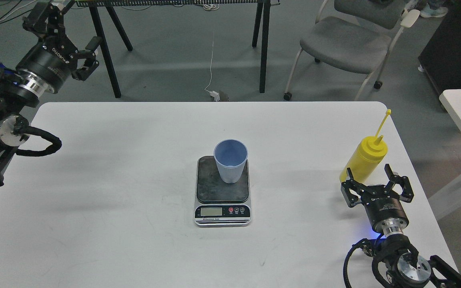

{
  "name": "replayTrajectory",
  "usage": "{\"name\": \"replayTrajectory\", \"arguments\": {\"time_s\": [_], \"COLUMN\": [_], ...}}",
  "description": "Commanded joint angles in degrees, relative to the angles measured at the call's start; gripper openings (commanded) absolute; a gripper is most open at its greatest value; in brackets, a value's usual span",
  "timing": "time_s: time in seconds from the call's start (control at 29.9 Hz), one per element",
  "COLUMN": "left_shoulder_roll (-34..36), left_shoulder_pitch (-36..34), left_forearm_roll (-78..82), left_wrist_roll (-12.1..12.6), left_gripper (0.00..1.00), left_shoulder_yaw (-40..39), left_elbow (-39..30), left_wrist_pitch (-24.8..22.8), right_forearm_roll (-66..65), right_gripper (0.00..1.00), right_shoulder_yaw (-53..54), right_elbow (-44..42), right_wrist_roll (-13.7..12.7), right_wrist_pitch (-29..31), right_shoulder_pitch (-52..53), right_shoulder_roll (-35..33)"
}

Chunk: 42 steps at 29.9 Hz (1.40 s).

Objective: Pour seasoning into cup on scale with both arms

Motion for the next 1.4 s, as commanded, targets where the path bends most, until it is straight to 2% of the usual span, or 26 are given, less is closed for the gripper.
{"name": "replayTrajectory", "arguments": {"time_s": [0.0, 0.37, 0.53, 0.7, 0.9, 1.07, 1.2, 1.37], "left_shoulder_roll": [-0.1, -1.0, -1.4, -1.5, -1.6, -1.6, -1.8, -2.3], "left_shoulder_pitch": [0.0, -0.2, -0.2, -0.1, 0.0, 0.1, 0.1, 0.2], "left_forearm_roll": [0.0, -0.1, -0.1, -0.1, -0.2, -0.3, -0.9, -0.9], "left_wrist_roll": [0.0, 0.0, 0.0, 0.0, 0.0, 0.0, 0.0, 0.0], "left_gripper": [0.99, 0.99, 0.99, 0.99, 0.99, 0.99, 0.99, 0.99], "left_shoulder_yaw": [-0.1, -0.3, -1.7, -1.7, -1.4, -1.0, -1.1, -1.1], "left_elbow": [0.0, -0.1, -0.3, -0.3, -0.2, 1.6, 6.7, 7.6], "left_wrist_pitch": [0.0, 0.0, 0.0, 0.0, 0.1, 0.1, -0.6, -0.9], "right_forearm_roll": [-0.1, -0.4, -0.4, -3.8, -7.4, -7.7, -7.7, -7.9], "right_gripper": [1.0, 1.0, 1.0, 1.0, 1.0, 1.0, 1.0, 1.0], "right_shoulder_yaw": [-0.9, -1.8, -2.5, -5.6, -16.9, -24.1, -28.1, -29.0], "right_elbow": [0.7, -1.0, -5.3, -8.9, -11.4, -10.7, -8.7, -7.4], "right_wrist_roll": [-0.1, -0.1, -0.1, -0.2, -0.2, -0.3, -0.2, -0.2], "right_wrist_pitch": [0.0, 0.0, 0.0, 0.0, 0.0, 0.0, 0.0, 0.0], "right_shoulder_pitch": [-2.2, -0.9, 8.7, 20.0, 36.3, 44.8, 47.1, 46.8], "right_shoulder_roll": [-3.4, -18.3, -24.9, -28.4, -27.1, -21.2, -16.9, -15.7]}}
